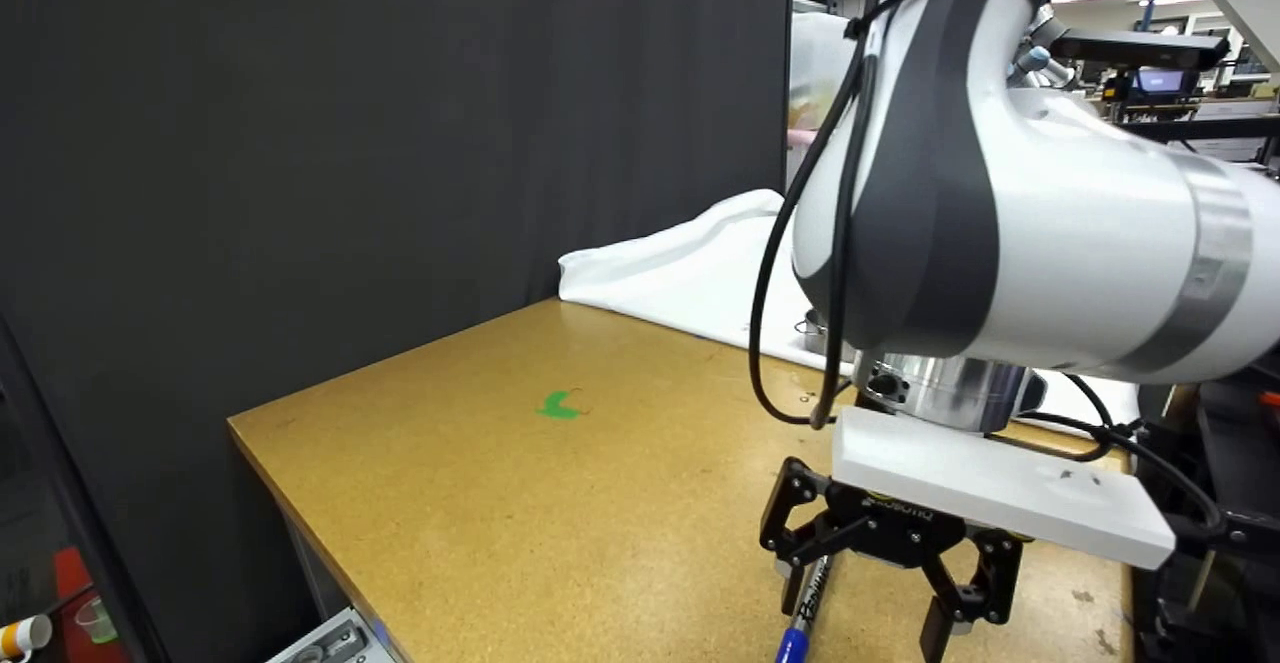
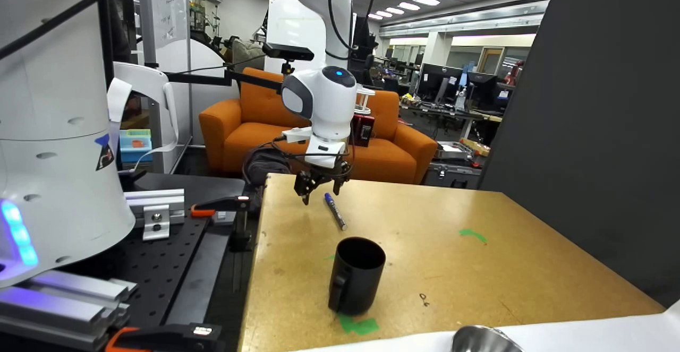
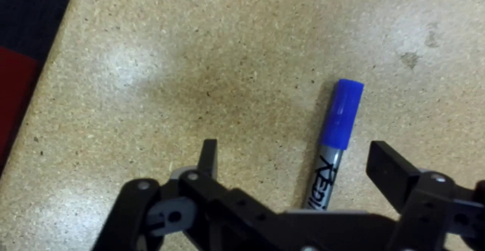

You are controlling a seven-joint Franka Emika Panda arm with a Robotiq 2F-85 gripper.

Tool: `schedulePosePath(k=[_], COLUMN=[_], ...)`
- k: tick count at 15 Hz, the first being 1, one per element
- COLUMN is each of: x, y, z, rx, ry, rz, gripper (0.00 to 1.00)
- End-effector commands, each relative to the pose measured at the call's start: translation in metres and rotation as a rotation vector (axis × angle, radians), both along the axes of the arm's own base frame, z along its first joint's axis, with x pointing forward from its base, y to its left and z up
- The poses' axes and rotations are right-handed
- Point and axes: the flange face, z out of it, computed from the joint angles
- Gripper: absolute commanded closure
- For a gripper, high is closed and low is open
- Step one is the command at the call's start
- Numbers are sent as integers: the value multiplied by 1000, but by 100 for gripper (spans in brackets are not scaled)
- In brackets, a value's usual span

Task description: Pur the marker in the mug

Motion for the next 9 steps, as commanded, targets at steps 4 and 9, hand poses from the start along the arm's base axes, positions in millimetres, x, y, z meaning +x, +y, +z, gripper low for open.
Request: schedulePosePath(k=[4, 9], x=[9, 16], y=[-7, 5], z=[-7, -6], rx=[-97, -142], ry=[-39, -58], rz=[-45, -46], gripper=[0, 0])
